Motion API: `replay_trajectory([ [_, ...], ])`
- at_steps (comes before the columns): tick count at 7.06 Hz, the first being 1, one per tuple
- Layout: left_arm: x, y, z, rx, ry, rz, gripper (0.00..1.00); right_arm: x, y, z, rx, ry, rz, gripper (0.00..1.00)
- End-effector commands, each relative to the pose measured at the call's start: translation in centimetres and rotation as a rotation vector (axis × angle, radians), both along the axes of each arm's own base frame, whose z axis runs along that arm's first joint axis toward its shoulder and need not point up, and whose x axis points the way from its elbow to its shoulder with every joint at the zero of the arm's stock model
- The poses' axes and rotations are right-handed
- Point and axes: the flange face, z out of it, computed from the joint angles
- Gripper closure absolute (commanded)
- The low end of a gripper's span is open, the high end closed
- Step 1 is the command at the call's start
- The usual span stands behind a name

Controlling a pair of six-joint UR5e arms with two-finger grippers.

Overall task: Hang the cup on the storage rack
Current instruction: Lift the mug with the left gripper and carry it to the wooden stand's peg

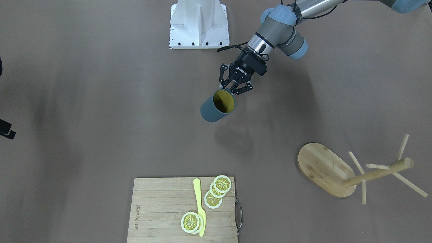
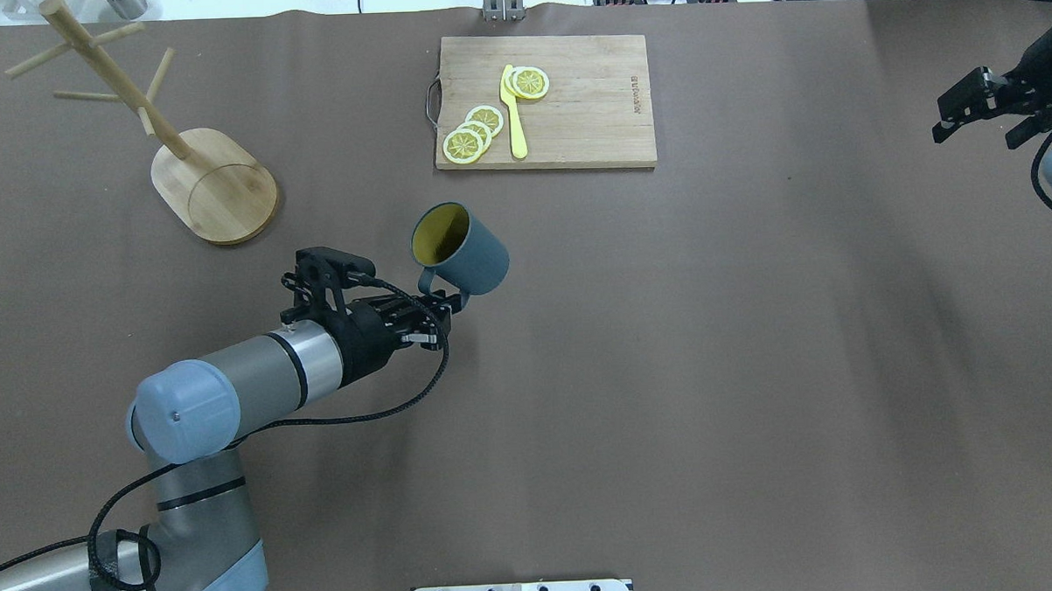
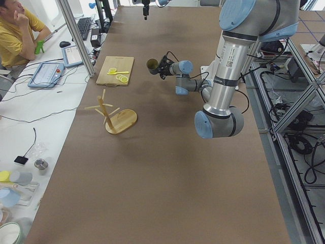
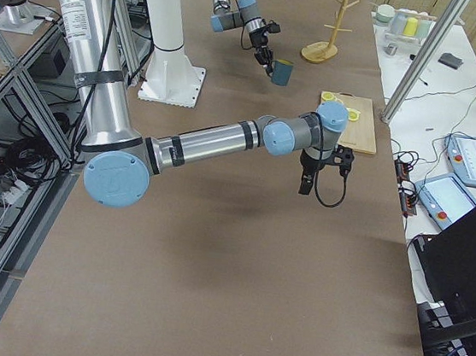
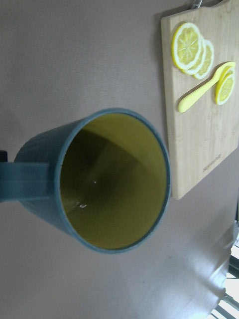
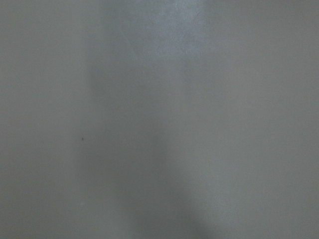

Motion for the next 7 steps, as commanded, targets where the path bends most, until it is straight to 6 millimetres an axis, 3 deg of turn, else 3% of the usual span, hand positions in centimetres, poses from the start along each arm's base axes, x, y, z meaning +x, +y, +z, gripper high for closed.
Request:
replay_trajectory([
  [1,-7.5,-6.0,-1.0,-0.184,0.293,-0.091,1.0,0.0,0.0,0.0,0.004,0.001,0.001,0.0],
  [2,-12.0,-9.2,0.3,-0.387,0.473,-0.047,1.0,0.5,0.1,-0.5,0.014,-0.001,0.01,0.0],
  [4,-23.5,-18.8,6.2,-0.605,0.49,-0.034,1.0,1.0,0.4,-1.7,0.045,0.011,0.021,0.0],
  [5,-26.4,-21.0,10.6,-0.707,0.548,0.008,1.0,1.2,0.7,-2.4,0.06,0.011,0.025,0.0],
  [6,-26.5,-21.3,13.6,-0.777,0.688,0.06,1.0,1.3,0.8,-2.9,0.068,0.009,0.028,0.0],
  [7,-26.6,-21.2,13.7,-0.82,0.771,0.101,1.0,1.3,0.9,-3.2,0.073,0.008,0.028,0.0],
])
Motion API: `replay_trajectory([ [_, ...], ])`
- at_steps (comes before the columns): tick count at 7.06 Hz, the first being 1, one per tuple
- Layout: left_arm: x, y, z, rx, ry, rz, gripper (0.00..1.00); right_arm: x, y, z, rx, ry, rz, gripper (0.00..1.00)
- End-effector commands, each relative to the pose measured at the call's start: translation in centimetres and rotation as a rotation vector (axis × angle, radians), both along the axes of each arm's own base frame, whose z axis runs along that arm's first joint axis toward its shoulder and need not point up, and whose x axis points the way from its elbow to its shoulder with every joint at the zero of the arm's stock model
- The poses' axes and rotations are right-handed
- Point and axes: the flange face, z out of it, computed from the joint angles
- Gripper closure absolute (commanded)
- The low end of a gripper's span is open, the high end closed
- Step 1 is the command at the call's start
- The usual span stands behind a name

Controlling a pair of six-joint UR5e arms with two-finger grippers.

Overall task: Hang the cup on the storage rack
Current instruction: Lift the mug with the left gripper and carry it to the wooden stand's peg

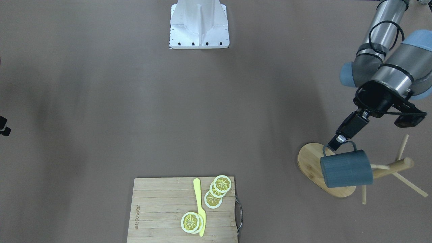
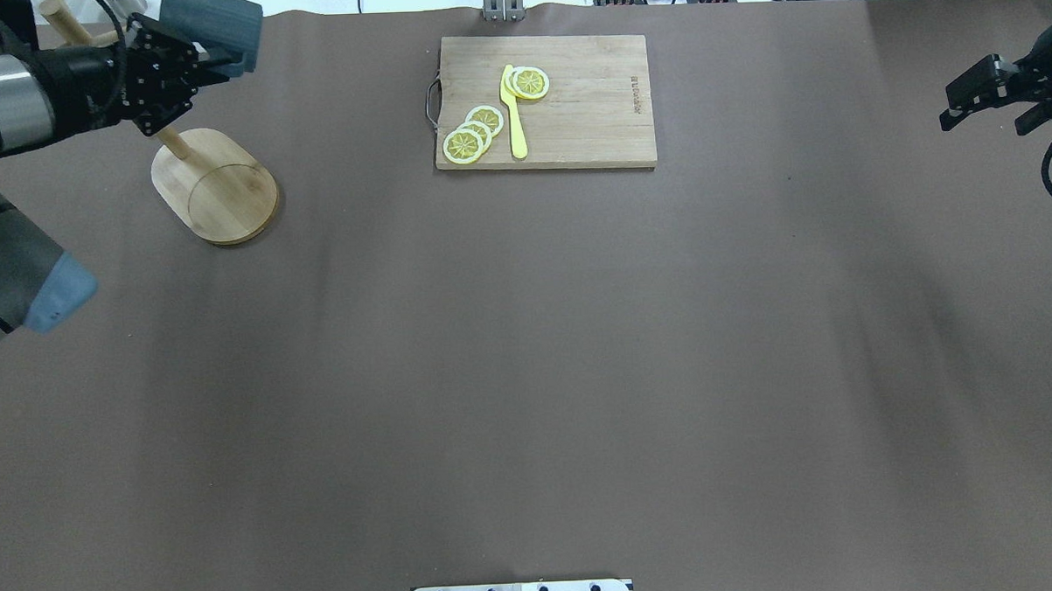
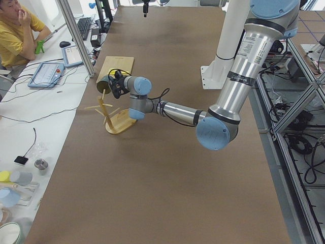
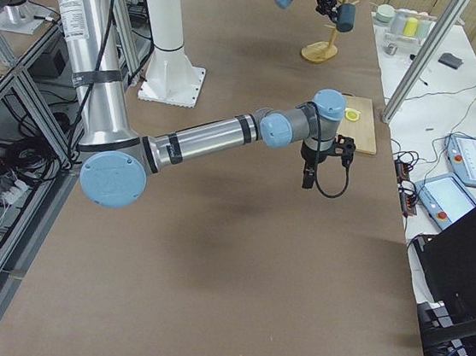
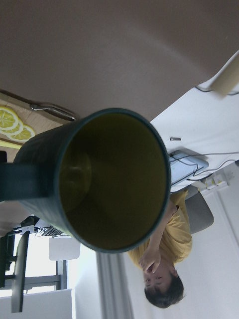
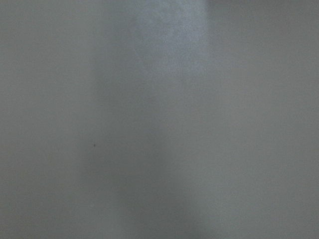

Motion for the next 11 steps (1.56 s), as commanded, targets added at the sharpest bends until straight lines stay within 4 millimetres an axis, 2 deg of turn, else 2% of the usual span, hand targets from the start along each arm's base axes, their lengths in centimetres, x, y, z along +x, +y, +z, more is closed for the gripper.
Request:
replay_trajectory([
  [1,-0.7,-0.4,0.5,-0.079,0.17,0.042,1.0,0.1,0.2,-0.3,0.003,-0.001,0.004,0.0],
  [3,-2.4,-0.6,0.1,-0.148,0.292,0.053,1.0,0.0,0.2,-0.4,0.002,-0.001,0.005,0.0],
  [5,-3.9,0.2,2.1,-0.272,0.482,0.047,1.0,0.0,0.1,-0.5,0.003,-0.001,0.006,0.0],
  [6,-4.5,0.7,4.5,-0.281,0.544,0.037,1.0,0.0,0.1,-0.6,0.004,-0.002,0.006,0.0],
  [8,-4.9,0.7,5.1,-0.362,0.672,0.04,1.0,-0.1,0.0,-0.9,-0.003,-0.006,0.016,0.0],
  [9,-4.9,0.7,5.1,-0.361,0.671,0.041,0.94,-0.1,0.0,-0.9,-0.005,-0.006,0.018,0.0],
  [10,-4.8,0.8,5.1,-0.334,0.648,0.033,0.2,-0.1,-0.1,-1.0,-0.006,-0.007,0.021,0.0],
  [11,-4.6,0.8,4.9,-0.32,0.635,0.032,0.04,-0.2,0.0,-1.0,-0.014,-0.008,0.026,0.0],
])
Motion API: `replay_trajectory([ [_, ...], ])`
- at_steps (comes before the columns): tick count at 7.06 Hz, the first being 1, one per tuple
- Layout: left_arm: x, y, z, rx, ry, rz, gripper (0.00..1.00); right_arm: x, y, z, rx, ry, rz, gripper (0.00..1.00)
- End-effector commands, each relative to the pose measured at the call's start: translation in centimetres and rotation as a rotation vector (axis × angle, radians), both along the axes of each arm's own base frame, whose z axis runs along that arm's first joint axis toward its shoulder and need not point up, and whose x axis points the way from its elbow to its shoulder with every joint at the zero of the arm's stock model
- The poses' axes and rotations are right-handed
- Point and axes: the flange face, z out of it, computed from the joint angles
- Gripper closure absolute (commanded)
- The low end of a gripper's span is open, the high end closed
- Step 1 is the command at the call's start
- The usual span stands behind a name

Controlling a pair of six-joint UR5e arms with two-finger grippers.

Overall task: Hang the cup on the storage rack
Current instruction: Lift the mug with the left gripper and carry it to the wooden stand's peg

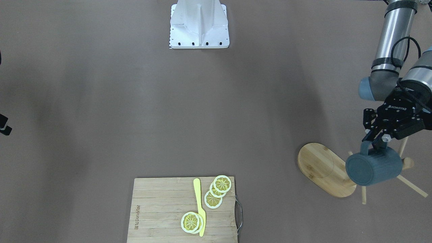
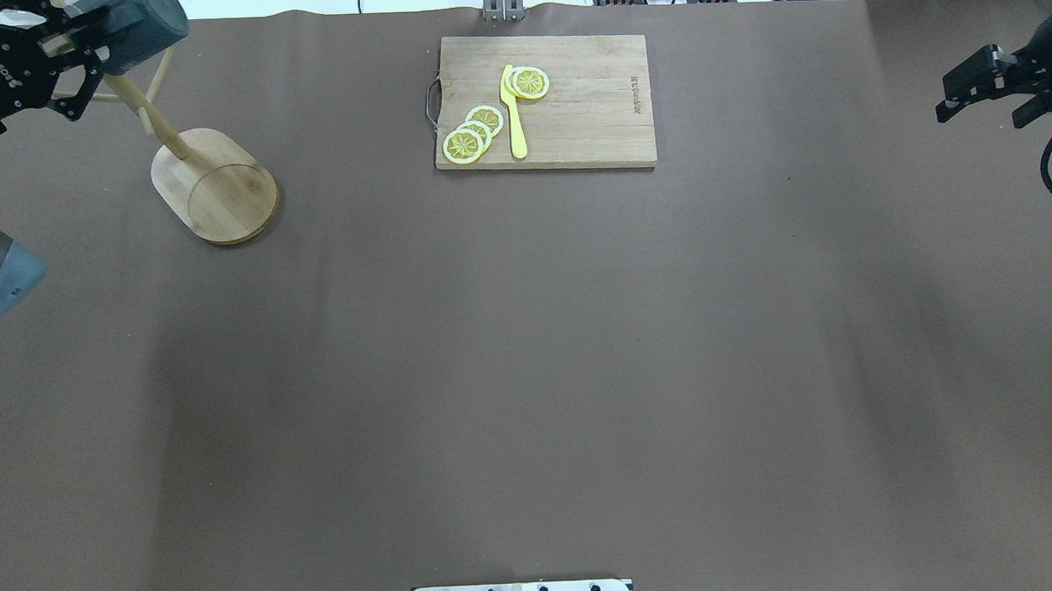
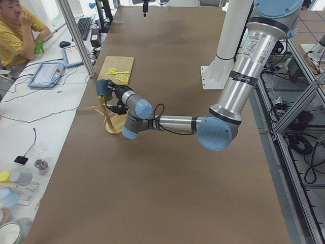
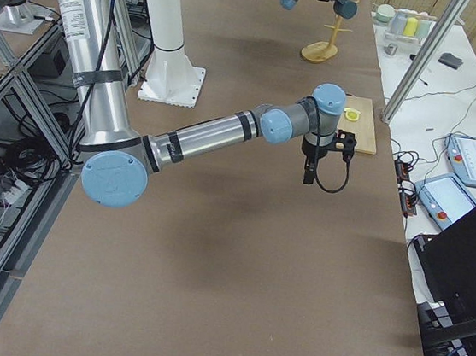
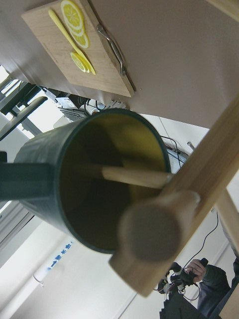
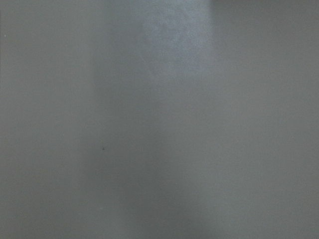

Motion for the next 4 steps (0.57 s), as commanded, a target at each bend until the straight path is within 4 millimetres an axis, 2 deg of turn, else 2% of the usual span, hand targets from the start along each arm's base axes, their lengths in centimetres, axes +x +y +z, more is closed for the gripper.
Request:
replay_trajectory([
  [1,-0.1,0.3,-0.2,0.023,-0.016,-0.005,0.02,-0.2,-0.1,-0.2,-0.005,-0.002,0.004,0.0],
  [3,-0.5,0.8,-1.0,0.038,0.0,-0.003,0.03,-0.3,0.0,0.0,-0.008,-0.001,0.003,0.0],
  [4,-1.0,1.8,-0.5,0.037,-0.001,-0.002,0.03,-0.3,-0.1,0.1,-0.009,-0.001,0.003,0.0],
])
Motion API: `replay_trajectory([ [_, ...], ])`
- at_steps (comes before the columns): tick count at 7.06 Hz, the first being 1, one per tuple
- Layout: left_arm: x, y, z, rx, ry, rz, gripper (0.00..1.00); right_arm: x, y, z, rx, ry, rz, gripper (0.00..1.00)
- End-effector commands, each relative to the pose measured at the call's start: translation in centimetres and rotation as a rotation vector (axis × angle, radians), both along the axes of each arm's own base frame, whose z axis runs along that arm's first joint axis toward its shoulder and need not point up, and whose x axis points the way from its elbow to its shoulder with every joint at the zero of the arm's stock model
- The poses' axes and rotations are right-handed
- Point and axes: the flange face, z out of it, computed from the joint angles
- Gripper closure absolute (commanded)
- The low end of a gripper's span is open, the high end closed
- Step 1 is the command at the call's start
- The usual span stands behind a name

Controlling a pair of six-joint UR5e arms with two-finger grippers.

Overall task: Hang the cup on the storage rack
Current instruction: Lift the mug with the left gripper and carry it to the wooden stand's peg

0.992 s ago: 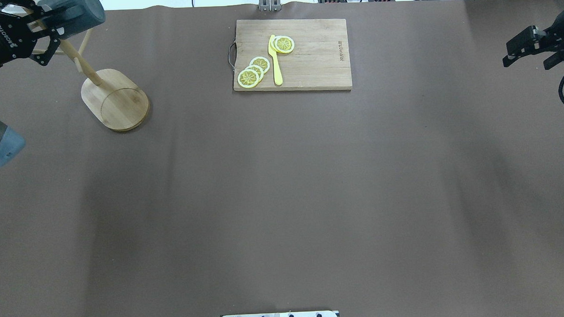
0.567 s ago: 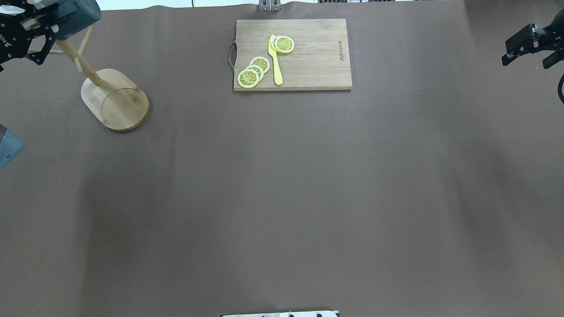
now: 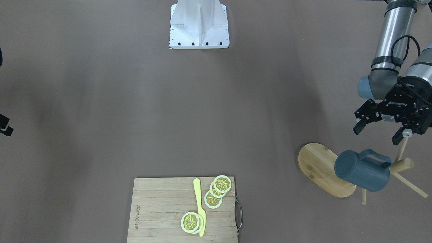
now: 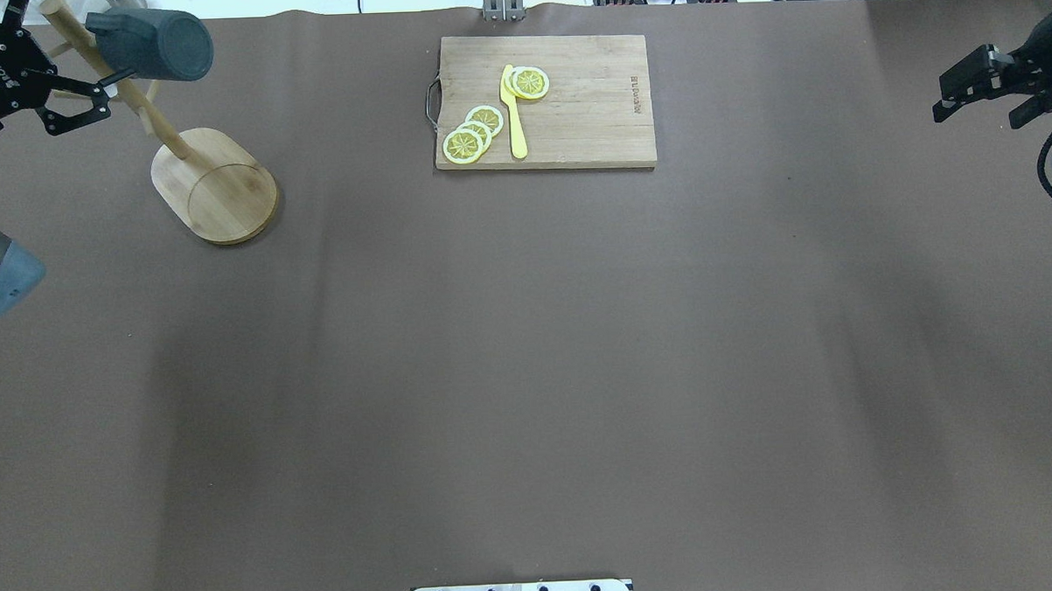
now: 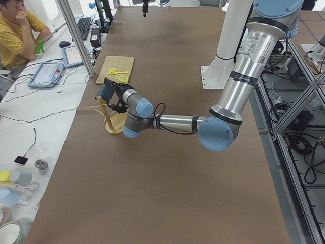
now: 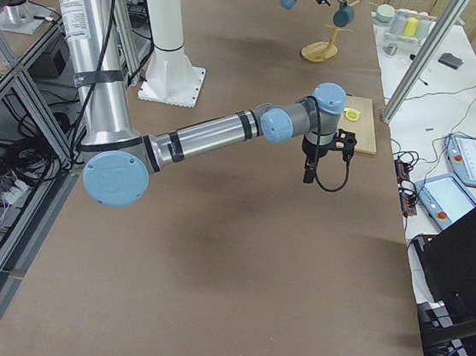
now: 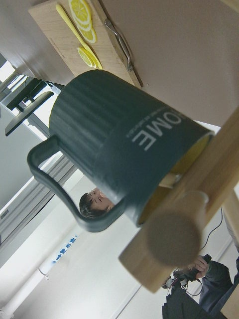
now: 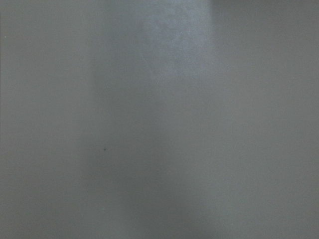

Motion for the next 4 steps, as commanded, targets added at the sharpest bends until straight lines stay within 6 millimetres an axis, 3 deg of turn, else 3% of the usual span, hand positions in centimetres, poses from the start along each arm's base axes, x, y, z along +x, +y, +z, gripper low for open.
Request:
replay_trajectory([
  [1,-0.45,0.95,0.34,0.001,0.001,0.001,0.02,-0.03,0.0,0.11,-0.002,0.001,0.0,0.0],
  [4,-0.93,1.7,1.33,-0.005,-0.002,0.001,0.03,-0.02,0.04,-0.04,0.001,0.0,0.0,0.0],
])
